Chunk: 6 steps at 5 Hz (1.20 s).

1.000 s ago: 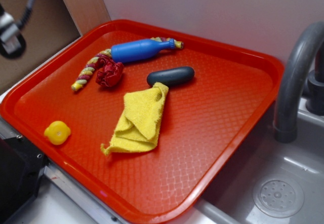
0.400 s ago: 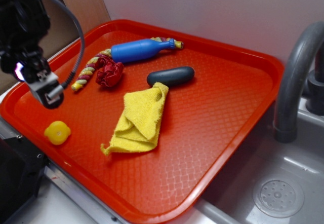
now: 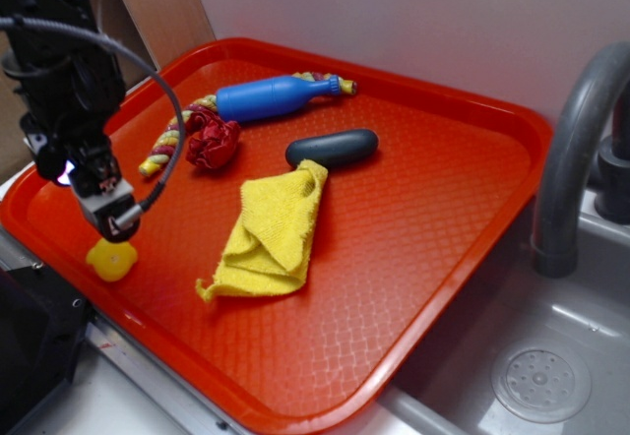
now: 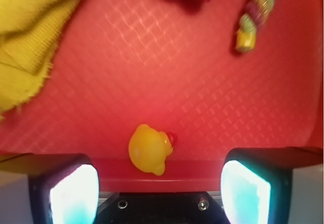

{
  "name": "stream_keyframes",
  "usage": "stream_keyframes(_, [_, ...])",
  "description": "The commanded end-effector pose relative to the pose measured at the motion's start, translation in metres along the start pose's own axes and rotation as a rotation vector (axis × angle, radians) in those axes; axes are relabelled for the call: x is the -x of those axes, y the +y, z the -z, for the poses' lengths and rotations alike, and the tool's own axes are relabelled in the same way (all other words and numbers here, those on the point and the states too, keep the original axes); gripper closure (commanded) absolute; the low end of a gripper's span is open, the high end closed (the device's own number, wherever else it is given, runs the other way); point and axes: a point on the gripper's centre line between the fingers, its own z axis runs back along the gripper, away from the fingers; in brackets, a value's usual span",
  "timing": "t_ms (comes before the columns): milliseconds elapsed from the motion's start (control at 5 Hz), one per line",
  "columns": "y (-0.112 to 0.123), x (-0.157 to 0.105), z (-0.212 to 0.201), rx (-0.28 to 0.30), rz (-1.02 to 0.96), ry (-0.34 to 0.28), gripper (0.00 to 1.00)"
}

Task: Grab the yellow duck.

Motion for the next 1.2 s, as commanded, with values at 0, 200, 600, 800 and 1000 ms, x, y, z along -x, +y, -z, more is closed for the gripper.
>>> stream_keyframes(0, [-0.003,-0.003,0.034,0.034,0.058,0.061,0.0])
stream_keyframes(200, [-0.007,-0.003,0.049,0.046,0.082,0.095,0.0])
stream_keyframes(600, [-0.008,0.001,0.064,0.036,0.09,0.147,0.05])
stream_keyframes(800, [-0.007,0.001,0.063,0.028,0.086,0.146,1.0])
stream_keyframes(1000, [-0.004,-0.002,0.055,0.019,0.075,0.131,1.0])
